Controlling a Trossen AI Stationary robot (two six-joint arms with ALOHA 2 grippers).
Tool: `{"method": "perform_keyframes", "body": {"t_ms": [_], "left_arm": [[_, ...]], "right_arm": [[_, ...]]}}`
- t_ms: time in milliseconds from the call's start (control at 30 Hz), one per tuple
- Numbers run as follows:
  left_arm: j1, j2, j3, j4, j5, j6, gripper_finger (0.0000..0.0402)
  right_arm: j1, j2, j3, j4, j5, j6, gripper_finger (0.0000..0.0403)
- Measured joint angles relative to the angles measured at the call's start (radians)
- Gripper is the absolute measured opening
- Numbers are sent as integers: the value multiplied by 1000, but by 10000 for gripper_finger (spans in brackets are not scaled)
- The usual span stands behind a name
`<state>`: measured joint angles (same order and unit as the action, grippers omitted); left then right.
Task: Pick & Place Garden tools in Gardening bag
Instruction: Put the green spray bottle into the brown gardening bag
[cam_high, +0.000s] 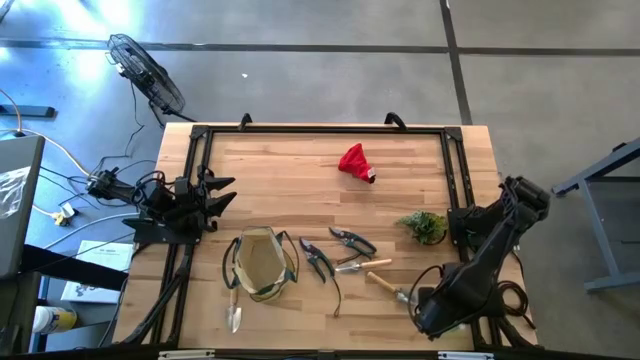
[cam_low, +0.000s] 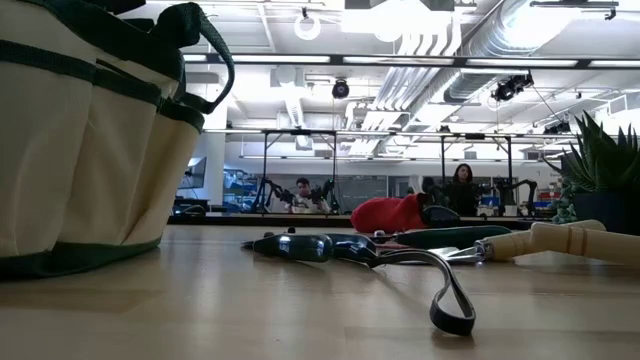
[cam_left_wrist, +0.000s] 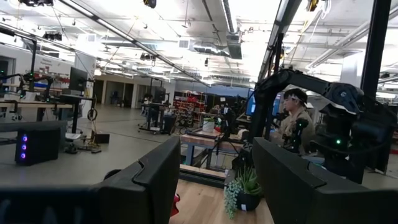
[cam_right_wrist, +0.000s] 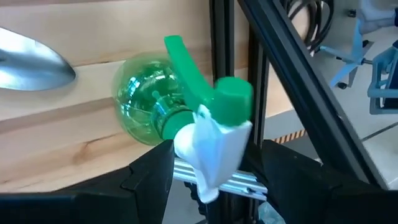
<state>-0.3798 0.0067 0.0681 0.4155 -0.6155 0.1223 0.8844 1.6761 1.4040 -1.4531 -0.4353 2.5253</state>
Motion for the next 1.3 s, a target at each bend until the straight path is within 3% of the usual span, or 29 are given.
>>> {"method": "perform_keyframes", "body": {"t_ms": [467, 867, 1200, 1300], "left_arm": [[0, 0, 0, 0, 0, 0, 196], [0, 0, 0, 0, -1, 0, 196], [0, 0, 0, 0, 2, 0, 196], [0, 0, 0, -6, 66, -50, 196]], "right_arm": [[19, 78, 0, 27, 14, -38, 215], [22, 82, 1, 44, 9, -38, 74], [22, 82, 1, 48, 14, -72, 78], [16, 82, 1, 63, 13, -111, 82]]}}
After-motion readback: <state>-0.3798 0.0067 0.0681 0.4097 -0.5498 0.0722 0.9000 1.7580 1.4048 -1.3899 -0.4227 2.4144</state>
